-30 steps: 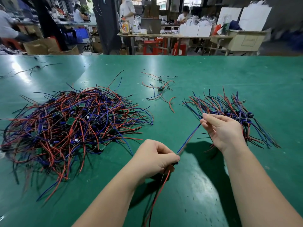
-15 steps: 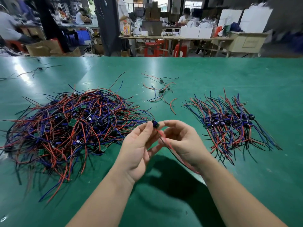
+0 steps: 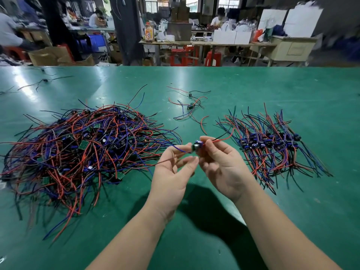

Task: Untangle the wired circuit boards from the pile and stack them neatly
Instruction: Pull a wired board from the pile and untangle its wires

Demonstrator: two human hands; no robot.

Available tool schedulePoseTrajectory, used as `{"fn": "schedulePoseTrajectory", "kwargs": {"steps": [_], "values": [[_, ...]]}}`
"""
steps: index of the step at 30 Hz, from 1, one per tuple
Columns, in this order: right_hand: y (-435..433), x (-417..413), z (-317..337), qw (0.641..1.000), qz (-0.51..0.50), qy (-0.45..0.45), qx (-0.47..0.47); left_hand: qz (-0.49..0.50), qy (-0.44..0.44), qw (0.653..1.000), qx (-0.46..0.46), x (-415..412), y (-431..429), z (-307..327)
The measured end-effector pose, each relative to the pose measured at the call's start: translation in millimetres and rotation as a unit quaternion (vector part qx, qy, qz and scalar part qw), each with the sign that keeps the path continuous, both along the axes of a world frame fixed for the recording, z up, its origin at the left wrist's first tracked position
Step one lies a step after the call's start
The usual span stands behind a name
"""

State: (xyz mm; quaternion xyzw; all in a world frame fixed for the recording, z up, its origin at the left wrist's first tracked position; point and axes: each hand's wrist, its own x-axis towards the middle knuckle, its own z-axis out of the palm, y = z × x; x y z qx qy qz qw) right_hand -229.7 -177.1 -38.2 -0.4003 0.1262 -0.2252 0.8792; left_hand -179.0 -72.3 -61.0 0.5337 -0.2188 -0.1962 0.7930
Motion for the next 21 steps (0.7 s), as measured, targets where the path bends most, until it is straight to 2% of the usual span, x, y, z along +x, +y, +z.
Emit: {"fn": "schedulePoseTrajectory", "kwargs": {"steps": [1, 3, 6, 10, 13, 15, 18, 21], "values": [[-3.4, -2.3, 2.5, 1.0, 0.005, -0.007, 0.015, 0.014, -0.02, 1.0, 0.019, 0.9, -0.5, 0.1], [-9.1, -7.0, 5.7, 0.999, 0.03, -0.02, 0.013, 0.015, 0.032, 0.999, 0.029, 4.2, 0.5, 3.7], [-13.7, -11.5, 4.9, 0.994, 0.07, 0.019, -0.079, -0.067, 0.125, 0.989, 0.053, 7.8, 6.6, 12.1], [-15.8, -11.9, -1.2, 0.964, 0.071, 0.126, -0.223, -0.098, 0.058, 0.988, 0.105, 7.5, 11.5, 9.1], [-22.0, -13.7, 0.0, 0.946, 0.042, 0.164, -0.276, -0.104, 0.042, 0.987, 0.118, 7.6, 10.2, 2.5], [-30.6, -15.9, 4.0, 0.956, 0.014, 0.164, -0.244, -0.126, 0.05, 0.983, 0.122, 4.4, 9.5, 4.4], [-50.5, -21.7, 12.6, 0.978, -0.04, 0.153, -0.134, -0.157, 0.051, 0.979, 0.123, -3.4, 7.5, 4.6], [-74.4, -32.8, 15.9, 0.984, -0.102, 0.143, -0.035, -0.183, 0.021, 0.971, 0.153, -12.1, 6.7, 3.2]]}}
